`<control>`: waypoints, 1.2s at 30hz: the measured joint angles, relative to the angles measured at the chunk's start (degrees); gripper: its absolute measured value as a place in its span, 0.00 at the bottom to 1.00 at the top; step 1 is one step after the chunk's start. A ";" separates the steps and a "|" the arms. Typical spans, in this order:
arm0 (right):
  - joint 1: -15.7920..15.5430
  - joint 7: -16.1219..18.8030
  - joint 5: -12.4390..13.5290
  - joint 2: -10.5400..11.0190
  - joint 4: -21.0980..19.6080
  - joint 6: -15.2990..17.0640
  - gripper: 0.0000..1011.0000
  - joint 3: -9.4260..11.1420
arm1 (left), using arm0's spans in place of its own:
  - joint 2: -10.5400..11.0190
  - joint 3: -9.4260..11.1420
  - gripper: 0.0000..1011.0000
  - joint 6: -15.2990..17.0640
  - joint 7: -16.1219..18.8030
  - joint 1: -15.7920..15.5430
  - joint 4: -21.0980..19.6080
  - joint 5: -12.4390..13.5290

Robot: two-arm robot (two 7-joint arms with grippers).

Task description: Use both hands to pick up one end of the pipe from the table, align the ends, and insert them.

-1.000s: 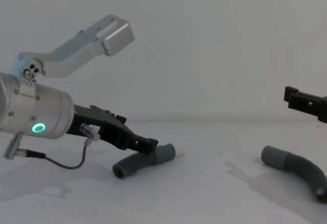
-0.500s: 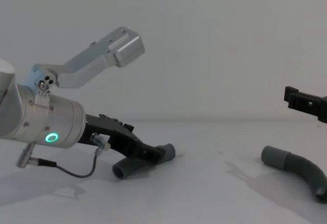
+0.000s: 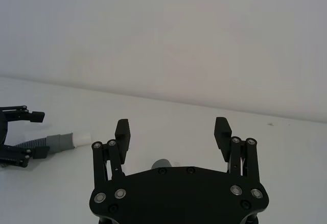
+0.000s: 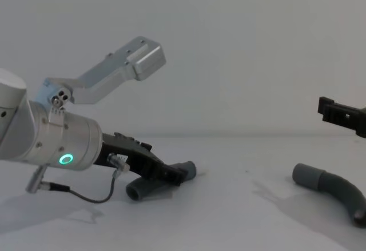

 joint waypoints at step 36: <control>0.00 0.00 -0.01 0.00 0.00 0.00 0.99 0.00 | -2.69 -1.57 0.99 2.31 -3.24 -2.12 4.21 -1.05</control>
